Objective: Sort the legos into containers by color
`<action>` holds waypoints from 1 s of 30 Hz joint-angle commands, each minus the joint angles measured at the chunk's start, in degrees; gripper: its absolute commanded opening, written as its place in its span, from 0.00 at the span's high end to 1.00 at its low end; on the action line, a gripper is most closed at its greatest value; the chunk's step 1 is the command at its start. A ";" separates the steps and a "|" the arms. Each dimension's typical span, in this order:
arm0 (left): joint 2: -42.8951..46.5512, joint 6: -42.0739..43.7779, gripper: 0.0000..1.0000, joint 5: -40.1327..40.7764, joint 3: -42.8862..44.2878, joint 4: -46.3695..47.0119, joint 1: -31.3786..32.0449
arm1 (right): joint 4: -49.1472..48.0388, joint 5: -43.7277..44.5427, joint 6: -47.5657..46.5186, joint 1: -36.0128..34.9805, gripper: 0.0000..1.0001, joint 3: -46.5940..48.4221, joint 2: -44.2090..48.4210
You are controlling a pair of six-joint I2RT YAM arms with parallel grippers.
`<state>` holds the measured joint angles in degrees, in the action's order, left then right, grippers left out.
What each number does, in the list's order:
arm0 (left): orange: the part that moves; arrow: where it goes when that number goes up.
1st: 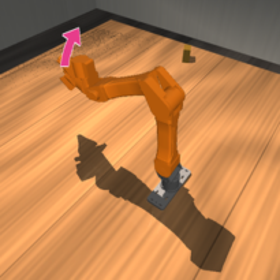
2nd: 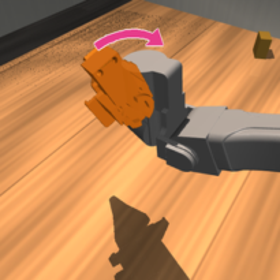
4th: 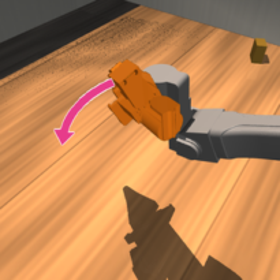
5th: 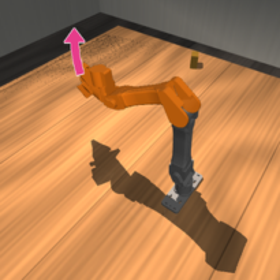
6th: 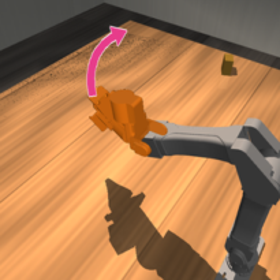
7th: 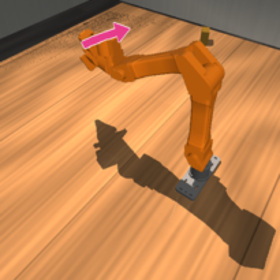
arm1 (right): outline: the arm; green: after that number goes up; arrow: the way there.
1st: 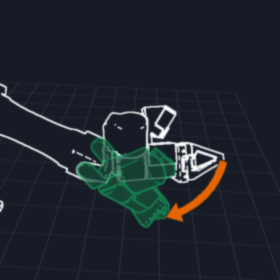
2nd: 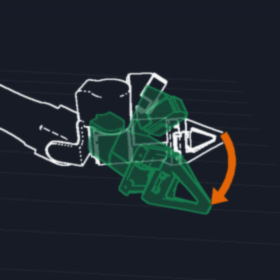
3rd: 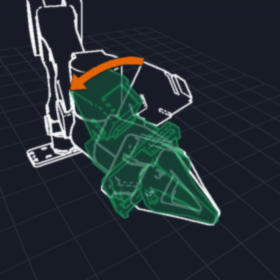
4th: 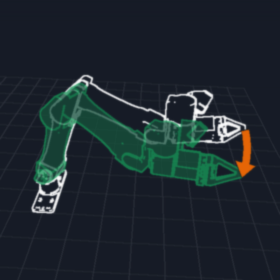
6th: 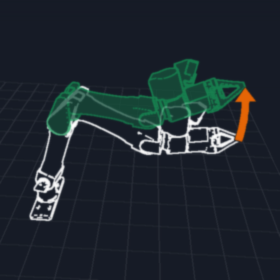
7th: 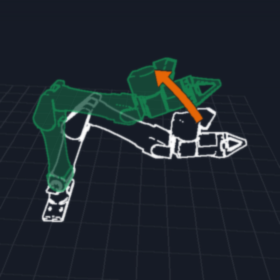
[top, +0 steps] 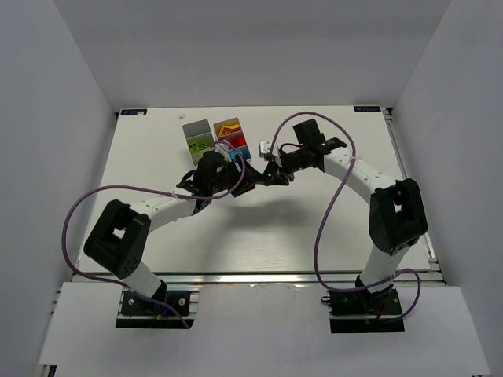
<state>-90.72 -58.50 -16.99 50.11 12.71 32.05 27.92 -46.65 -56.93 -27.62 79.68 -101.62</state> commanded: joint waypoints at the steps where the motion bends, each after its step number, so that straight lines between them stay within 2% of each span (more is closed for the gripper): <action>1: 0.72 0.05 0.30 1.08 1.75 1.35 0.29 | -1.99 -1.33 0.85 -0.60 0.90 -0.84 2.92; 7: -0.07 -0.30 0.36 0.47 1.92 2.05 0.29 | -2.43 -1.60 0.94 -0.86 0.90 -1.72 3.62; 10: -0.07 -0.91 0.50 -0.06 1.40 2.93 0.29 | -2.70 -1.25 1.03 -0.95 0.90 -1.81 3.54; 11: -0.16 -0.91 0.60 -0.32 1.40 3.28 0.29 | -3.05 -1.25 1.20 -0.95 0.89 -1.90 3.62; 12: -0.07 -1.00 0.66 -0.67 1.40 3.46 0.29 | -3.31 -1.07 1.64 -0.95 0.88 -1.90 3.54; 15: 0.19 -1.00 0.83 -1.46 1.48 3.81 0.29 | -5.42 -0.02 3.65 -0.95 0.77 -2.42 3.62; 16: 0.36 -1.00 0.86 -1.72 1.40 3.81 0.29 | -5.77 0.33 4.10 -0.86 0.72 -2.60 3.63; 18: 1.07 -0.39 0.93 -1.81 1.57 2.59 0.29 | -9.00 1.47 6.11 -0.95 0.26 -3.12 3.71; 19: 1.94 0.48 0.94 -1.21 1.57 1.80 0.29 | -10.16 3.13 7.95 -0.86 0.11 -3.65 3.71; 25: 6.25 6.98 0.97 4.42 4.64 -12.25 -1.46 | -19.56 11.04 11.93 0.80 0.11 -7.69 4.68; 26: 6.95 9.69 0.98 6.34 5.43 -17.93 -2.08 | -19.92 11.67 11.06 1.07 0.11 -8.13 4.77; 30: 10.72 16.39 1.00 11.35 9.39 -28.08 -7.86 | -22.81 17.19 7.44 3.70 0.11 -10.41 5.82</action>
<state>-85.38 -49.45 -11.42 55.77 -5.02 28.03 11.05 -35.00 -48.16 -26.24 70.48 -99.09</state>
